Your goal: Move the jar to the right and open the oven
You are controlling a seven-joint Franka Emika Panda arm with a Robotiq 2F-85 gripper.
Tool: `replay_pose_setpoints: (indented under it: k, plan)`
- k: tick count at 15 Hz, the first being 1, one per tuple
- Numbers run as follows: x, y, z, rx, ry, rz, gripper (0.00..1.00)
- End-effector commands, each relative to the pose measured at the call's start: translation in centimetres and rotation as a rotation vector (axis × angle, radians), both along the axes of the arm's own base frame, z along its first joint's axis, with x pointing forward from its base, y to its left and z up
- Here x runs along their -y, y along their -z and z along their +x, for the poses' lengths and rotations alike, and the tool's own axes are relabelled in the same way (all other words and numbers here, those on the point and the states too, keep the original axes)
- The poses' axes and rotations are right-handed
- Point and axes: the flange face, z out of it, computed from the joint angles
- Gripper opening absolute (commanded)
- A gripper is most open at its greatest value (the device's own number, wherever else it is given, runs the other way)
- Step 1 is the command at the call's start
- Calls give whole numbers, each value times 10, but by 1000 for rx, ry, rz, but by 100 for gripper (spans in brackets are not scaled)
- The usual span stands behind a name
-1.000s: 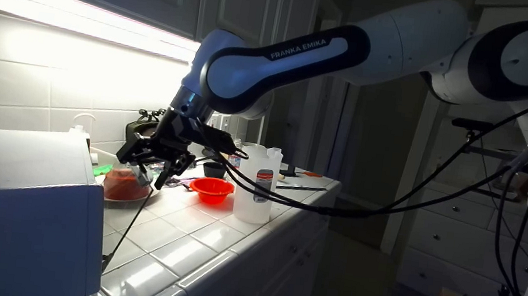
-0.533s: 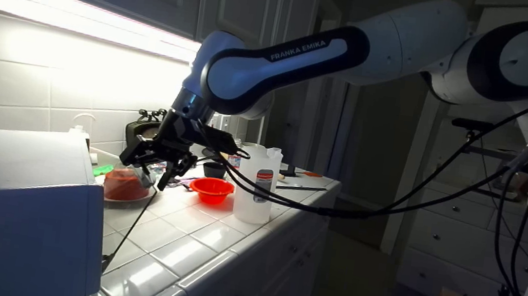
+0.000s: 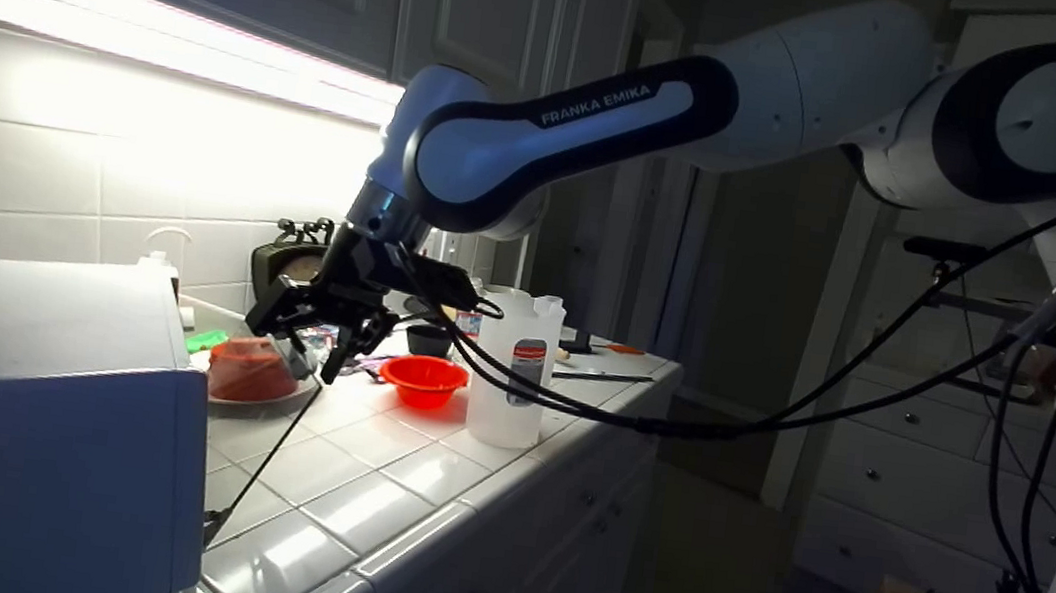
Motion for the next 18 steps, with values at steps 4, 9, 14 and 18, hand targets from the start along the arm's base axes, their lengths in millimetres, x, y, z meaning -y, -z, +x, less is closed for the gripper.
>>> replay_pose_setpoints:
  k: [4,9,14,18]
  plan:
    - [10,17,2,-9,17,-22,58]
    - [16,21,3,-18,30,-23,59]
    - [20,26,3,-25,46,-18,58]
    - [24,31,3,-31,57,-15,57]
